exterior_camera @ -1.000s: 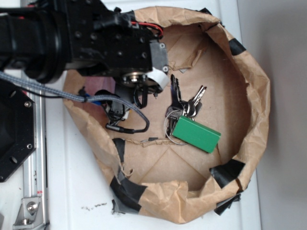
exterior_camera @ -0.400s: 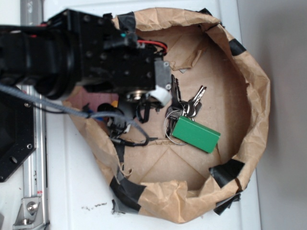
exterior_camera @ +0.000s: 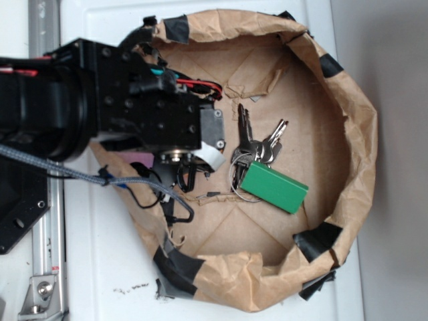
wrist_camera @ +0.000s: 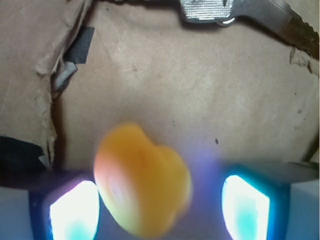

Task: Grab the yellow duck.

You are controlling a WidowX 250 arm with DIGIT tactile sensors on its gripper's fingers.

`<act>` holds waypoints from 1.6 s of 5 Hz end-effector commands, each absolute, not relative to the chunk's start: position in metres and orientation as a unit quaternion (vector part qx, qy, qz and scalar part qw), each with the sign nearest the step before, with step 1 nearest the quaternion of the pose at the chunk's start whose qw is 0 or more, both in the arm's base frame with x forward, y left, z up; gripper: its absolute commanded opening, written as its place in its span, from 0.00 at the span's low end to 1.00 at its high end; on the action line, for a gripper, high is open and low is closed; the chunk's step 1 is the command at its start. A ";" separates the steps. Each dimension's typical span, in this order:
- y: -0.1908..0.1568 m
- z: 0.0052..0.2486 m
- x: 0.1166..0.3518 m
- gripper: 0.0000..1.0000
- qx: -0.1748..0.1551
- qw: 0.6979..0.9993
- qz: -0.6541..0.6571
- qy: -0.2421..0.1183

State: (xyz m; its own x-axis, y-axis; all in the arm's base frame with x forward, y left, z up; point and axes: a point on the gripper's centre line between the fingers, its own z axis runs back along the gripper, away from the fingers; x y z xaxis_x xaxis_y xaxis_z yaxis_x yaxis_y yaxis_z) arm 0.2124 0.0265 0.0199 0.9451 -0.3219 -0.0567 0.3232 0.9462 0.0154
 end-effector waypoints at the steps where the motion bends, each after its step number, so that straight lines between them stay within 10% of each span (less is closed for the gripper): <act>1: 0.030 0.027 0.217 1.00 0.026 0.987 -0.161 0.004; 2: 0.032 0.023 0.220 1.00 0.024 0.987 -0.161 0.008; 3: 0.031 0.018 0.222 0.00 0.018 0.987 -0.160 0.006; 4: 0.027 0.022 0.226 0.00 0.013 0.986 -0.165 0.001; 5: 0.025 0.030 0.230 1.00 -0.003 0.986 -0.166 -0.008; 7: 0.018 0.035 0.239 1.00 -0.010 0.985 -0.172 -0.024; 8: 0.021 0.028 0.238 0.00 -0.014 0.986 -0.163 -0.026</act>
State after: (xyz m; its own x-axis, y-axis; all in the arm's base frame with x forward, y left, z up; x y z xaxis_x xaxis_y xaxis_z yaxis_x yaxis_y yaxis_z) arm 0.2348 0.0199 0.0248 0.9466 -0.3215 0.0262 0.3223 0.9460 -0.0354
